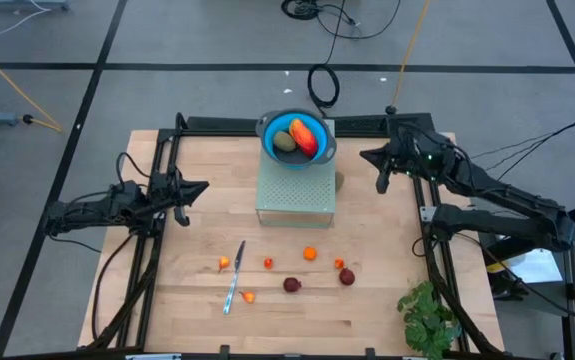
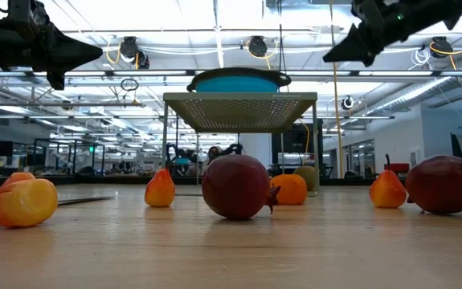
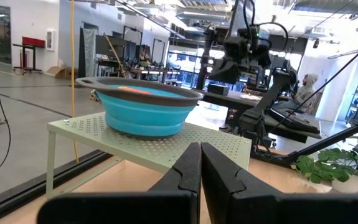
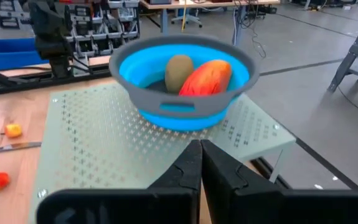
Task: Pick & Place Fruit
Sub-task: Put the kiwi into the blue strainer bowl on the shelf
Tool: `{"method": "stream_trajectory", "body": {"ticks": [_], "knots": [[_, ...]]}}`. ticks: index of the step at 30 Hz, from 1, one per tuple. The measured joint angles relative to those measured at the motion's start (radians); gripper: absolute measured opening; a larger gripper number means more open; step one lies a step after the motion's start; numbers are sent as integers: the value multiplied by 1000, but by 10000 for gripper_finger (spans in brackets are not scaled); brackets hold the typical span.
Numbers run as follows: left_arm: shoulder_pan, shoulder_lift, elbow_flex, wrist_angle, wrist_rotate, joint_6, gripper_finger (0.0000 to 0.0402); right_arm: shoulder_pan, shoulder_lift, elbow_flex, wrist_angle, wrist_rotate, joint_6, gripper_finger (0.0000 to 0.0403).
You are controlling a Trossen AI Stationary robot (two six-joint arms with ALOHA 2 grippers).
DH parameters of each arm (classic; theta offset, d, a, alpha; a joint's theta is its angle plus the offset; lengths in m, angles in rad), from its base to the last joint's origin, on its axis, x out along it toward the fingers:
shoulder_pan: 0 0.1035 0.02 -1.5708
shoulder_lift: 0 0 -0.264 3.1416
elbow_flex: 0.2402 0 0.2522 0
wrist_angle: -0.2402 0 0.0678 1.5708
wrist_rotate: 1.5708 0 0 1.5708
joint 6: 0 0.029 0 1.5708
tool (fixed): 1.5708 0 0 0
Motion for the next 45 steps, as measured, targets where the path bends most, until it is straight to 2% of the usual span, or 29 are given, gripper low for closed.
{"method": "stream_trajectory", "body": {"ticks": [11, 27, 37, 45], "knots": [[0, 0, 0, 0, 0, 0, 10, 0, -63, -136, 44, 0, 0, 1], [0, 0, 0, 0, 0, 0, 10, 0, -55, -151, -7, -1, -4, 2], [0, 0, 0, 0, 0, 0, 10, 0, 51, -151, -123, -1, 80, 24], [0, 0, 0, 1, 0, 0, 10, 0, 172, -151, -122, -3, -3, 70]]}}
